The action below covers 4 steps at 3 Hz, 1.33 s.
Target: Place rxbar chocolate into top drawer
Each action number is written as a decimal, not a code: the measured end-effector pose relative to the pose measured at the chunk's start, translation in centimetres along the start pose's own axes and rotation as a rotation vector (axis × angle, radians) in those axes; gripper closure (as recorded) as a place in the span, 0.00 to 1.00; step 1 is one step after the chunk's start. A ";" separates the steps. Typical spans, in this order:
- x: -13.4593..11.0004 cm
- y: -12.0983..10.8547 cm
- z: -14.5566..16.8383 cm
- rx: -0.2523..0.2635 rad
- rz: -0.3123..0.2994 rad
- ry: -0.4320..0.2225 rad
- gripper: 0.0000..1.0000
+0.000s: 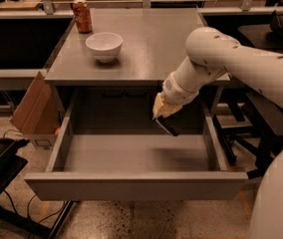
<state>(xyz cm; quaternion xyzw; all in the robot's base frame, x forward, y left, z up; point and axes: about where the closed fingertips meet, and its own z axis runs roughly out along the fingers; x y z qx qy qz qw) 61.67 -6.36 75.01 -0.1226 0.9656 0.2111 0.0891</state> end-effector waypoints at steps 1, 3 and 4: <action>0.1 0.1 0.2 -0.001 -0.001 0.004 0.59; 0.1 0.3 0.5 -0.003 -0.004 0.010 0.12; 0.2 0.4 0.6 -0.004 -0.005 0.012 0.00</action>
Offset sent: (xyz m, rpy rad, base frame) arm -0.0005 0.0013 -0.0011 -0.0002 0.0025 0.0026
